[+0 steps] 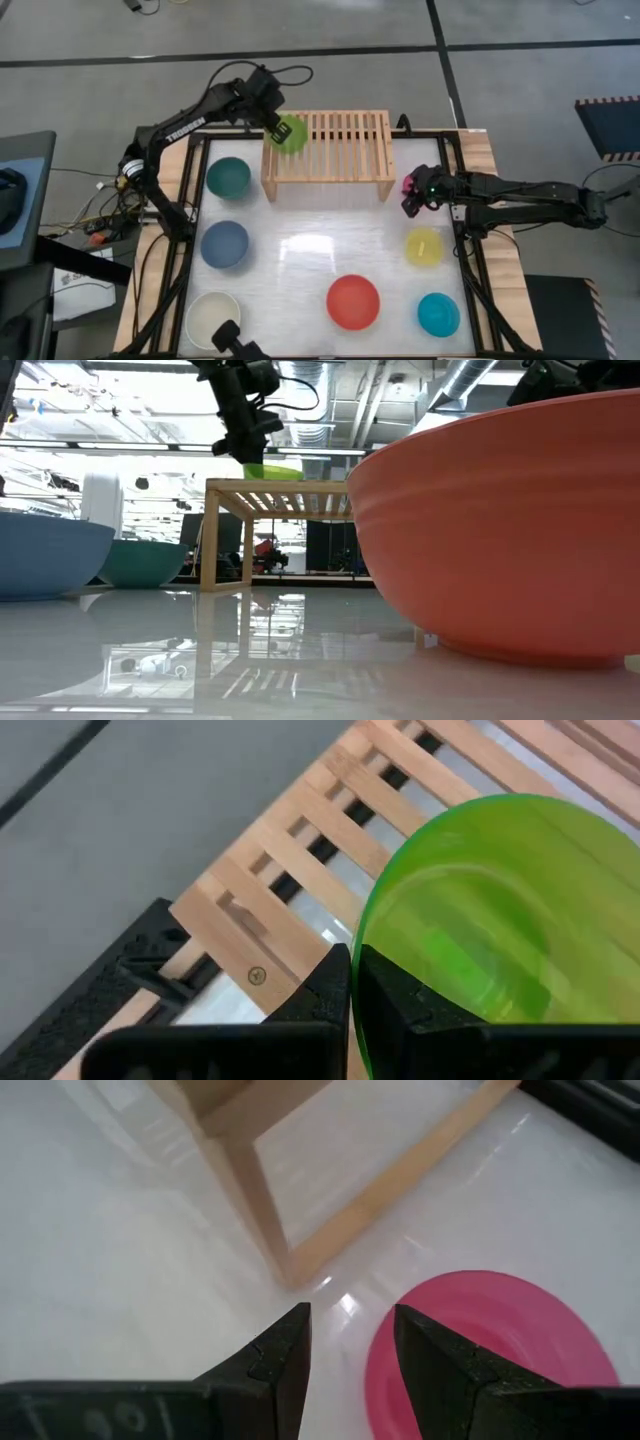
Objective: Place and stack bowls onto a shelf
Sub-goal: Put the green transparent bowl on the shelf, then stack the red transparent bowl on top of the green transparent bowl
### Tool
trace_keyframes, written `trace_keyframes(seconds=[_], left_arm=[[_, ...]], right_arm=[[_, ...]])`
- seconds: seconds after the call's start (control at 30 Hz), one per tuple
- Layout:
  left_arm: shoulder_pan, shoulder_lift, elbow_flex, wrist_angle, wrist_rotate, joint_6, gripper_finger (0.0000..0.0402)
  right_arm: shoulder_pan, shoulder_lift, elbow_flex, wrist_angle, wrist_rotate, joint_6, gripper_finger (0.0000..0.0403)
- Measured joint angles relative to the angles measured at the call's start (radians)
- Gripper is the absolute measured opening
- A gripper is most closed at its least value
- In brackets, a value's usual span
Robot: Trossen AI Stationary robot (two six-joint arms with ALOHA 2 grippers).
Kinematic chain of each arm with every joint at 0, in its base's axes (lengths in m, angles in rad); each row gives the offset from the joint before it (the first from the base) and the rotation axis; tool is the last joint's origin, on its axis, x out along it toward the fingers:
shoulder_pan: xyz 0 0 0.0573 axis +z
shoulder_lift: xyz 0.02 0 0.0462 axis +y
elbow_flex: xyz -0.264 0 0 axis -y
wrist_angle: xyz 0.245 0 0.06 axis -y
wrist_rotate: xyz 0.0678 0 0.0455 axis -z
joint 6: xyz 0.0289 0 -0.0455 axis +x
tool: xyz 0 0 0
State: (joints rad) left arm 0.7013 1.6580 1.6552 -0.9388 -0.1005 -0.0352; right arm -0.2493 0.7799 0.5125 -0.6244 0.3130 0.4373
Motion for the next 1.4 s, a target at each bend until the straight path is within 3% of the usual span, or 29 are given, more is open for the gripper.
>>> trace_keyframes(seconds=[0.3,0.4,0.53,0.73,0.87,1.1,1.23,1.4], left_arm=[[-0.009,-0.001,-0.009,-0.052,0.042,0.032,0.0079],[-0.017,-0.02,-0.01,-0.053,0.029,0.033,0.0112],[-0.036,-0.086,-0.01,-0.035,-0.042,0.037,0.0141],[-0.093,-0.201,-0.024,0.092,-0.136,0.054,0.015],[-0.158,-0.271,-0.146,0.276,-0.104,0.083,0.015],[-0.291,-0.397,-0.476,0.605,-0.091,0.085,0.015],[-0.366,-0.459,-0.616,0.714,-0.096,0.086,0.015],[-0.457,-0.531,-0.695,0.721,-0.12,0.126,0.015]], right_arm=[[-0.001,0.0,0.0,-0.01,0.009,0.025,0.0171],[-0.002,0.0,0.0,-0.035,0.06,0.07,0.0171],[-0.019,0.029,0.0,-0.088,0.129,0.17,0.017],[-0.135,0.095,0.0,-0.092,0.132,0.187,0.0156],[-0.252,0.157,0.0,-0.082,0.133,0.163,0.0146],[-0.409,0.239,0.018,-0.073,0.133,0.112,0.015],[-0.471,0.273,0.034,-0.078,0.134,0.078,0.0164],[-0.521,0.342,0.035,-0.091,0.11,0.077,0.0184]])
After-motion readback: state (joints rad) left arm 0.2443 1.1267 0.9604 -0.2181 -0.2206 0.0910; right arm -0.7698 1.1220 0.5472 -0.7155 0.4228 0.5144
